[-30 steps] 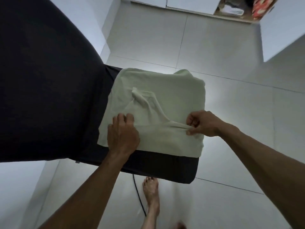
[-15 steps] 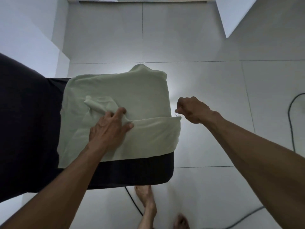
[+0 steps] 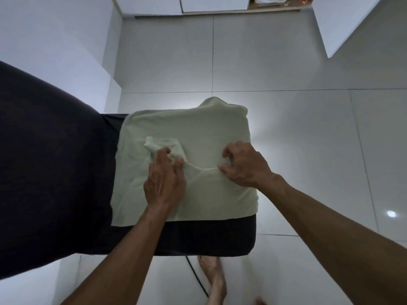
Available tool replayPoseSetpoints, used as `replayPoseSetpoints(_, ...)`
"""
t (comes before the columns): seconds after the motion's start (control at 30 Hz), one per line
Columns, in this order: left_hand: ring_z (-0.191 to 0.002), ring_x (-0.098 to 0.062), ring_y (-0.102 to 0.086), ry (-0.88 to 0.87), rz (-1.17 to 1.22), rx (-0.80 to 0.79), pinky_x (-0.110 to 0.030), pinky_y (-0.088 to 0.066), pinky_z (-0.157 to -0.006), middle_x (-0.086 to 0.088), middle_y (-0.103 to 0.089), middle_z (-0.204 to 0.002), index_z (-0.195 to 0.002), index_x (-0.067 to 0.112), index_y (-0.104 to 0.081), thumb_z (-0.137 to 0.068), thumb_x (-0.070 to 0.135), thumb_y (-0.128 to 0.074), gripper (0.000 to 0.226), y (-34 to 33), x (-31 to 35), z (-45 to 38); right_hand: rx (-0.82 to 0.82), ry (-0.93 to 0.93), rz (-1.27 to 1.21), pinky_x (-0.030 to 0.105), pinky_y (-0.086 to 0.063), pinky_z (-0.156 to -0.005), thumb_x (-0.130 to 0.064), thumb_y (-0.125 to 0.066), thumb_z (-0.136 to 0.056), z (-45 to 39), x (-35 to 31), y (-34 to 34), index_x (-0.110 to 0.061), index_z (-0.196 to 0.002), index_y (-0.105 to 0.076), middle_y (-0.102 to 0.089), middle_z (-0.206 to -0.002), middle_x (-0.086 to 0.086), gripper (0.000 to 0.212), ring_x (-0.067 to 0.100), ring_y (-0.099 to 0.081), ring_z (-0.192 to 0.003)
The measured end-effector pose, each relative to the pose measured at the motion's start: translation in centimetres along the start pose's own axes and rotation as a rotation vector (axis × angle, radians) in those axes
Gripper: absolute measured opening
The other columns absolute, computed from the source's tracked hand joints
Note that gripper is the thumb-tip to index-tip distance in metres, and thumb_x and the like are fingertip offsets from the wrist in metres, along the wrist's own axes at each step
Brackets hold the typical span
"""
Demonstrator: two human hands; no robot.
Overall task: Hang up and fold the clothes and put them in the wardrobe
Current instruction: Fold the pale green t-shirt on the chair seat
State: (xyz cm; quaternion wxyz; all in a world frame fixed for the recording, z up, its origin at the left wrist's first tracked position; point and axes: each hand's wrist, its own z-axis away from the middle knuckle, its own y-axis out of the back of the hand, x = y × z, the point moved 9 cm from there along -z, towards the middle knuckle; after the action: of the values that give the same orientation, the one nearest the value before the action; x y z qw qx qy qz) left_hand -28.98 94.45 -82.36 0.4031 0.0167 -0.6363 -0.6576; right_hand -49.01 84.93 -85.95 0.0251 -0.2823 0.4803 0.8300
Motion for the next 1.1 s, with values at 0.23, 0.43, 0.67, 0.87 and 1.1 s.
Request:
replayPoseSetpoints(0.23,-0.117,-0.028,-0.048,0.264,-0.054,0.014,-0.048,-0.047,-0.087,-0.006,-0.046,-0.129,-0.127,0.016,-0.040,-0.098,0.044,-0.048,0.041,2.6,-8.4,-0.9,-0.063,0.002,-0.022,0.045,-0.047,-0.098,-0.060,-0.066,-0.084,-3.3,-10.0,-2.8,-0.020,-0.130,-0.051,-0.058,-0.127,0.004,0.063,0.027,-0.052,-0.120)
replayPoseSetpoints(0.43,-0.120,-0.025,-0.046,0.244,-0.017,-0.080,-0.047,-0.044,-0.095,-0.003,-0.049,-0.125,-0.123,0.020,-0.050,-0.093,0.046,-0.059,0.041,1.7,-10.0,-1.8,-0.018,-0.213,-0.283,0.030,-0.045,-0.074,-0.029,-0.065,-0.087,-5.5,-10.0,-3.3,-0.019,-0.089,-0.061,-0.065,-0.089,0.003,0.011,0.028,-0.062,-0.093)
replayPoseSetpoints(0.67,-0.117,-0.024,-0.046,0.343,-0.006,-0.121,-0.047,-0.043,-0.096,0.002,-0.047,-0.118,-0.109,0.025,-0.049,-0.084,0.050,-0.062,0.038,1.9,-10.5,-2.4,-0.187,-0.386,-0.964,0.041,-0.059,-0.063,-0.009,-0.086,-0.076,-4.5,-7.5,-4.2,-0.013,-0.119,-0.051,-0.061,-0.097,0.009,0.056,0.021,-0.062,-0.074)
replayPoseSetpoints(0.87,-0.127,-0.025,-0.042,0.256,0.054,-0.131,-0.044,-0.032,-0.106,-0.001,-0.051,-0.125,-0.111,0.024,-0.058,-0.083,0.054,-0.067,0.042,1.6,-7.3,-6.4,-0.183,-0.204,-0.568,0.038,-0.061,-0.071,-0.016,-0.093,-0.062,-6.7,-9.0,-3.9,-0.019,-0.114,-0.062,-0.068,-0.101,0.002,0.061,0.021,-0.067,-0.089)
replayPoseSetpoints(1.1,-0.071,-0.018,-0.061,0.333,0.510,-0.160,-0.038,-0.054,-0.070,0.003,-0.064,-0.074,-0.080,0.016,-0.063,-0.088,0.038,-0.070,0.024,1.6,-7.7,-6.9,-0.221,-0.132,-0.528,0.043,-0.058,-0.070,-0.017,-0.069,-0.079,-6.0,-9.8,-3.8,-0.010,-0.098,-0.065,-0.069,-0.093,0.008,0.021,0.029,-0.067,-0.086)
